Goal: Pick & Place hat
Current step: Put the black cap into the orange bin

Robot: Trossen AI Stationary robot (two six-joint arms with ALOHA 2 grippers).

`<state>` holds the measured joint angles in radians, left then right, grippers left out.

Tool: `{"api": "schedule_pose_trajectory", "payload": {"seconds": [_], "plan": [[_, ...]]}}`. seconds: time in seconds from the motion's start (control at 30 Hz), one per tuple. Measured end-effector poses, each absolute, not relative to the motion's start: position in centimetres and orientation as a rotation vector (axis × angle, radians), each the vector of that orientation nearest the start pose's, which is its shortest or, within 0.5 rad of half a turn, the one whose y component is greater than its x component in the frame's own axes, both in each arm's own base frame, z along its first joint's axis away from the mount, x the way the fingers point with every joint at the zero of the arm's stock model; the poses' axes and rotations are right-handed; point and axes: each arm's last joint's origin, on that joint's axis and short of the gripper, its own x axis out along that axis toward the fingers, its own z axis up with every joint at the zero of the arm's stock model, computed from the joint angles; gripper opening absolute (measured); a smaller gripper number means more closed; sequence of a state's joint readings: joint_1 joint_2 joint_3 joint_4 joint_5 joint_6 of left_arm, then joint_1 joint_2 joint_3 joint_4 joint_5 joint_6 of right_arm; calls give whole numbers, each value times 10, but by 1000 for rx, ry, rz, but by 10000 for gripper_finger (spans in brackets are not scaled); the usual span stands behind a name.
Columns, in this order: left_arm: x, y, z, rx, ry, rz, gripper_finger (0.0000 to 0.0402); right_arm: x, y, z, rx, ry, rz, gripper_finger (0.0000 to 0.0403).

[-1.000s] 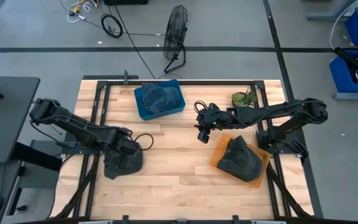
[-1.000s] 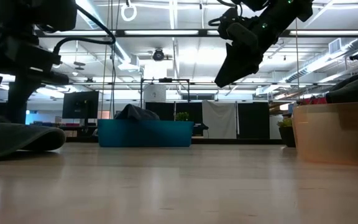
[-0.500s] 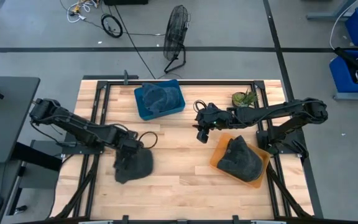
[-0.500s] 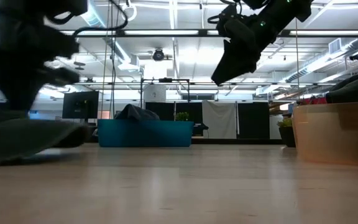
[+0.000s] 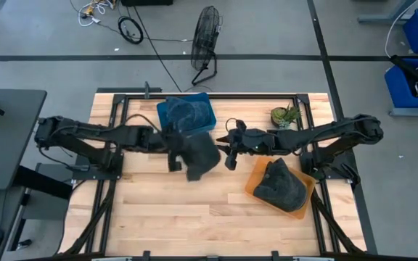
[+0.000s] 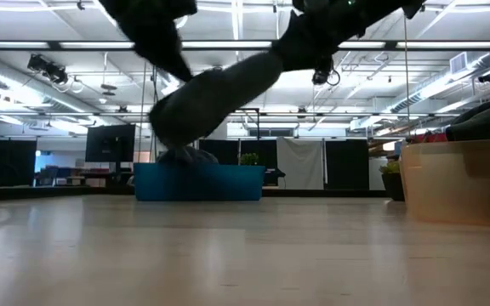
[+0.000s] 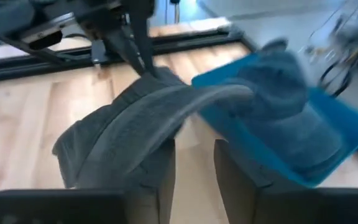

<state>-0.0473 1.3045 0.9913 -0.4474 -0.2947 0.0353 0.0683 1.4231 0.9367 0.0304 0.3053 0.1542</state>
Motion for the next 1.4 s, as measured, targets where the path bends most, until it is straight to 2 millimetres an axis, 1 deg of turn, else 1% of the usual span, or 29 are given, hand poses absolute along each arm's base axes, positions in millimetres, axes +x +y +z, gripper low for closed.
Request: {"api": "schedule_pose_trajectory", "payload": {"seconds": [0.1, 0.17, 0.23, 0.33, 0.43, 0.57, 0.67, 0.77, 0.87, 1.07, 1.17, 1.3, 1.4], "plan": [[281, 4, 282, 102, 627, 269, 7, 312, 22, 265, -48, 394, -296, 106], [284, 10, 283, 43, 601, 301, 7, 312, 27, 268, -116, 376, -307, 104], [286, 14, 278, 0, 613, 330, 7, 311, 31, 269, -168, 370, -318, 104], [285, 18, 266, -61, 705, 371, 7, 310, 34, 267, -224, 395, -361, 104], [282, 19, 254, -99, 804, 407, 7, 304, 34, 258, -270, 500, -413, 108], [281, 20, 248, -141, 831, 472, 7, 292, 31, 242, -213, 664, -476, 132], [284, 21, 251, -156, 777, 524, 7, 291, 31, 241, -125, 657, -509, 157], [288, 22, 254, -161, 715, 544, 7, 297, 32, 248, -23, 549, -500, 182], [294, 22, 260, -206, 622, 545, 7, 306, 34, 254, 23, 439, -488, 199], [302, 26, 273, -268, 453, 551, 7, 327, 38, 246, -43, 352, -457, 205], [304, 29, 276, -279, 409, 559, 7, 334, 38, 238, -108, 350, -466, 205], [304, 29, 276, -298, 402, 566, 7, 337, 36, 232, -191, 360, -578, 205], [304, 28, 276, -308, 398, 560, 7, 338, 34, 230, -189, 355, -646, 205]]}}
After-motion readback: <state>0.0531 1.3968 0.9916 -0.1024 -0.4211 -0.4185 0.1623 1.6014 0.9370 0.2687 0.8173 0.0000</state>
